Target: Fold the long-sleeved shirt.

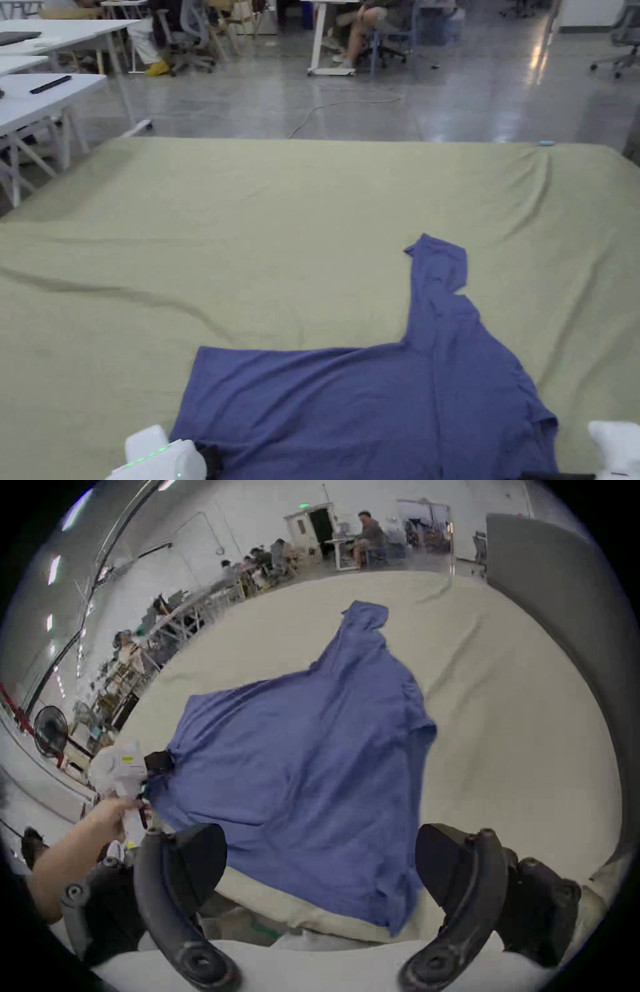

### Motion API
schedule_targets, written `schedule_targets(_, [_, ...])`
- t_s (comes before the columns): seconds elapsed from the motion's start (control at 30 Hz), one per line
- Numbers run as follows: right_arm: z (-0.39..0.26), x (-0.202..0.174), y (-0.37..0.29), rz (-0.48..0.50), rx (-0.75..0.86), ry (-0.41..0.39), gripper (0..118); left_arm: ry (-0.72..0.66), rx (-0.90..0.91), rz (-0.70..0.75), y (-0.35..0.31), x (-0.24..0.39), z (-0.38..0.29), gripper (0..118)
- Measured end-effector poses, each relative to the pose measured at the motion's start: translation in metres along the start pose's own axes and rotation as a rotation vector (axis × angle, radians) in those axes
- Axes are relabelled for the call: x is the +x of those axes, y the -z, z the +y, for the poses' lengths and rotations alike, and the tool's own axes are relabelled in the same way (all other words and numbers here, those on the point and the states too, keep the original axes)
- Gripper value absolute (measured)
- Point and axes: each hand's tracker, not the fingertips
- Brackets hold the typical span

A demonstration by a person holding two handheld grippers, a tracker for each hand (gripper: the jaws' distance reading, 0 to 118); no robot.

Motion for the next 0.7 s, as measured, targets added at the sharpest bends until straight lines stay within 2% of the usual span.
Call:
schedule_targets(0.03, [-0.002,-0.002,0.004,0.01,-0.007,-0.018,110,-0.045,0.062,-0.015,-0.033,0.001,0.002,118])
schedule_targets(0.1, [-0.001,-0.002,0.009,0.05,0.012,-0.012,110,-0.034,0.047,0.002,-0.031,0.008,0.003,118])
schedule_targets(0.13, [0.004,-0.001,0.011,0.066,0.007,-0.003,110,0.003,0.085,-0.045,-0.039,0.001,-0.003,118])
schedule_targets(0.2, [0.017,0.0,0.012,0.066,0.015,0.01,110,-0.064,0.085,-0.103,-0.061,-0.01,0.003,118])
schedule_targets(0.27, [0.045,0.003,0.011,0.092,0.074,-0.007,110,-0.177,0.222,-0.298,-0.098,-0.023,0.001,118])
schedule_targets(0.33, [0.089,0.006,0.013,0.093,0.136,-0.027,110,-0.102,0.307,-0.391,-0.132,-0.024,0.011,118])
schedule_targets(0.37, [0.118,0.007,0.019,0.091,0.175,-0.053,110,-0.025,0.357,-0.393,-0.148,-0.02,0.014,106])
schedule_targets(0.4, [0.142,0.008,0.026,0.075,0.201,-0.07,110,0.05,0.378,-0.381,-0.16,-0.015,0.017,59])
schedule_targets(0.43, [0.174,0.008,0.038,0.03,0.227,-0.082,110,0.152,0.436,-0.431,-0.174,-0.01,0.02,0])
schedule_targets(0.5, [0.233,0.011,0.07,-0.017,0.251,-0.109,109,0.25,0.462,-0.484,-0.187,0.004,0.032,0])
schedule_targets(0.57, [0.291,0.017,0.115,-0.069,0.23,-0.084,107,0.278,0.466,-0.456,-0.201,0.013,0.044,0])
schedule_targets(0.7, [0.381,0.037,0.218,-0.173,0.158,-0.102,107,0.255,0.509,-0.428,-0.198,0.022,0.062,0])
